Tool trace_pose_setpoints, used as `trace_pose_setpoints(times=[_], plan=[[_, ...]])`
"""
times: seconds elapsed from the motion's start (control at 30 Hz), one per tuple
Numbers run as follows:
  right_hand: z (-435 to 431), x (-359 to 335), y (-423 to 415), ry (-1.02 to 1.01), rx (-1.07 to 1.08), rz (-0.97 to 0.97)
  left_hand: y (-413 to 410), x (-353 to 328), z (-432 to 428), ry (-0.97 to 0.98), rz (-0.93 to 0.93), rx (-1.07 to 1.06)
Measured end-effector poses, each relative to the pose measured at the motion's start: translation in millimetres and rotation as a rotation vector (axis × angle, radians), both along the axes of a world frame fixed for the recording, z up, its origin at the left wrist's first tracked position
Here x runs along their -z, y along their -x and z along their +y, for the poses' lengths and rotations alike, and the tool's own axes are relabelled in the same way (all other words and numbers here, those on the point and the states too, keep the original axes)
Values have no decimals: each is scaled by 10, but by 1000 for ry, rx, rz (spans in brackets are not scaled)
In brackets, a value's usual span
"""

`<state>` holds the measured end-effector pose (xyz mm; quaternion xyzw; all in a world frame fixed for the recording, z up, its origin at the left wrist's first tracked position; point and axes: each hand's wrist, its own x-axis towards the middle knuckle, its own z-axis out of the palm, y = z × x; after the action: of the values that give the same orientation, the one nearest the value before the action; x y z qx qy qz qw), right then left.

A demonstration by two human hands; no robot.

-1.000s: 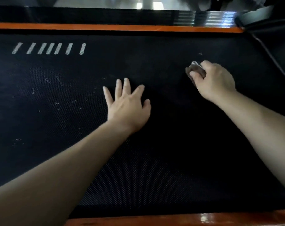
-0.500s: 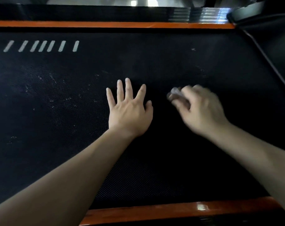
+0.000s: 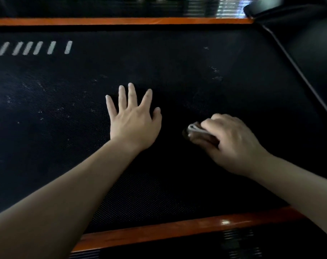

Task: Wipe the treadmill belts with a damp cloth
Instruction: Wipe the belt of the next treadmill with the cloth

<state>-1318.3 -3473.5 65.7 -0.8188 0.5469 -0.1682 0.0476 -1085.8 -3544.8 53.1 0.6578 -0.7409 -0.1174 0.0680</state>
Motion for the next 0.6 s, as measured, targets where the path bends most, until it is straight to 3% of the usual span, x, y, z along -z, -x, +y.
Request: trace_pose_setpoints(times=[0.13, 0.37, 0.53, 0.6], plan=[[-363, -14, 257, 71, 321, 10, 16, 9, -1, 4, 4, -2], [154, -15, 25, 12, 12, 30, 18, -6, 1, 13, 14, -11], [-475, -58, 522, 79, 447, 47, 69, -39, 3, 6, 34, -26], [-375, -29, 400, 125, 344, 79, 166, -71, -19, 10, 63, -5]])
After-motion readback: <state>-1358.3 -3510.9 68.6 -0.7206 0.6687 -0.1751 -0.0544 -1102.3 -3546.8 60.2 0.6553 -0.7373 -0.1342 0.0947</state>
